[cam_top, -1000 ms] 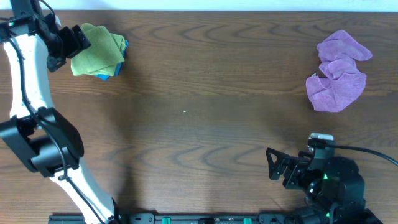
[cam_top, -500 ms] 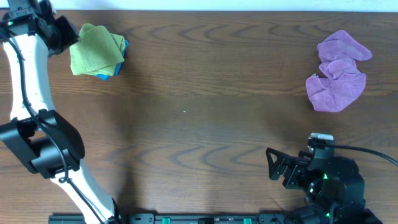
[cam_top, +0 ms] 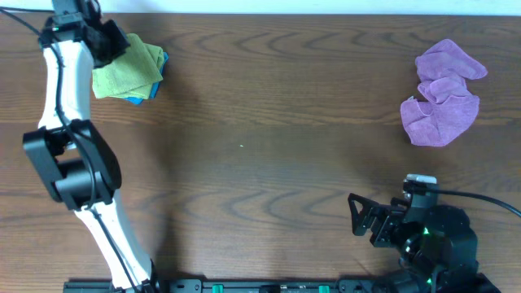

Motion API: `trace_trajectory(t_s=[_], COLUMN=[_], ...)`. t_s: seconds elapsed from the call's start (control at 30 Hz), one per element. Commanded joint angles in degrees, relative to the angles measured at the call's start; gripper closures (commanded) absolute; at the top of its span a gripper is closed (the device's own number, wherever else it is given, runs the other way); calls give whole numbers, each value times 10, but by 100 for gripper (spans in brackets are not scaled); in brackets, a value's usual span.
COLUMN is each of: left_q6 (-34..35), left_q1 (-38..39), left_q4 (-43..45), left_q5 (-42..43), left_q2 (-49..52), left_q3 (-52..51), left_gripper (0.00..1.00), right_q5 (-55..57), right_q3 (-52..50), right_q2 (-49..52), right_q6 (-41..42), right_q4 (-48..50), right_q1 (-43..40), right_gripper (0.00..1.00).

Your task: Fold the cloth

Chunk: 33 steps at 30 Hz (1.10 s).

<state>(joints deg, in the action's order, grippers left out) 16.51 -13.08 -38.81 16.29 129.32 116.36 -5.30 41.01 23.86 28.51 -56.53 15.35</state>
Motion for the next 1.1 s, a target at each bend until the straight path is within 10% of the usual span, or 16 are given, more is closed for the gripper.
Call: trace_trajectory(t_s=[0.0, 1.07], left_q6=[6, 16], left_q1=[4, 4], left_q4=[5, 50], left_q5=[-4, -48], left_q2=[28, 81], left_q3=[11, 11], left_gripper=[94, 94], right_q5=[6, 6], right_q3=[-4, -4], right_q2=[-2, -2], right_q6=[8, 8], right_q4=[-1, -1], right_q1=[-4, -4], right_gripper=[1, 1])
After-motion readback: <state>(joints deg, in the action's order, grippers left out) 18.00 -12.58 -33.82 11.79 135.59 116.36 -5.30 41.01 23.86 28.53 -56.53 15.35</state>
